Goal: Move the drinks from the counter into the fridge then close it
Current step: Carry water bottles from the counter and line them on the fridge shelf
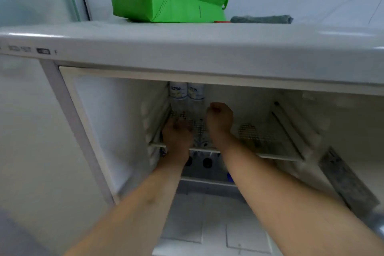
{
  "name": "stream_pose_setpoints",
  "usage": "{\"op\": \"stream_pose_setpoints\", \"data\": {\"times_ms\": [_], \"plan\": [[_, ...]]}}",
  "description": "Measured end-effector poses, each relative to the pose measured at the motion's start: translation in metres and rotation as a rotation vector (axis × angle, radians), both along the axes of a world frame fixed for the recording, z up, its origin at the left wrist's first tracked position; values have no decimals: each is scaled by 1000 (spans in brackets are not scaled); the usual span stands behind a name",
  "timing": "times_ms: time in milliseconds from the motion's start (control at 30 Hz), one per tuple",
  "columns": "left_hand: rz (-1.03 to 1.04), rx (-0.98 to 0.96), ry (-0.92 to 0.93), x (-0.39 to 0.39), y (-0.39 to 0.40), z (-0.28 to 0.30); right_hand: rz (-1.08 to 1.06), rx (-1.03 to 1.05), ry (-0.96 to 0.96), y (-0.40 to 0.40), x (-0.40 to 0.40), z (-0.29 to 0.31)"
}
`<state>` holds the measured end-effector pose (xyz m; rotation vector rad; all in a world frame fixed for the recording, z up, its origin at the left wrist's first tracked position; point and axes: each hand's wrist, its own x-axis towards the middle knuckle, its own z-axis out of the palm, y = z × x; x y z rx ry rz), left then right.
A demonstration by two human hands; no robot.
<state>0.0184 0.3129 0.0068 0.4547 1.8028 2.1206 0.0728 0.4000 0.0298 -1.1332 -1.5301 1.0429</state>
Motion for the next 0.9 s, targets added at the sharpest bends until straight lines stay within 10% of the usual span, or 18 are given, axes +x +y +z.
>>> {"op": "stream_pose_setpoints", "data": {"times_ms": [200, 900], "plan": [[-54, -72, 158, 42, -46, -19, -36, 5, 311, -58, 54, -16], [-963, -461, 103, 154, -184, -191, -652, -460, 141, -304, 323, -171]]}}
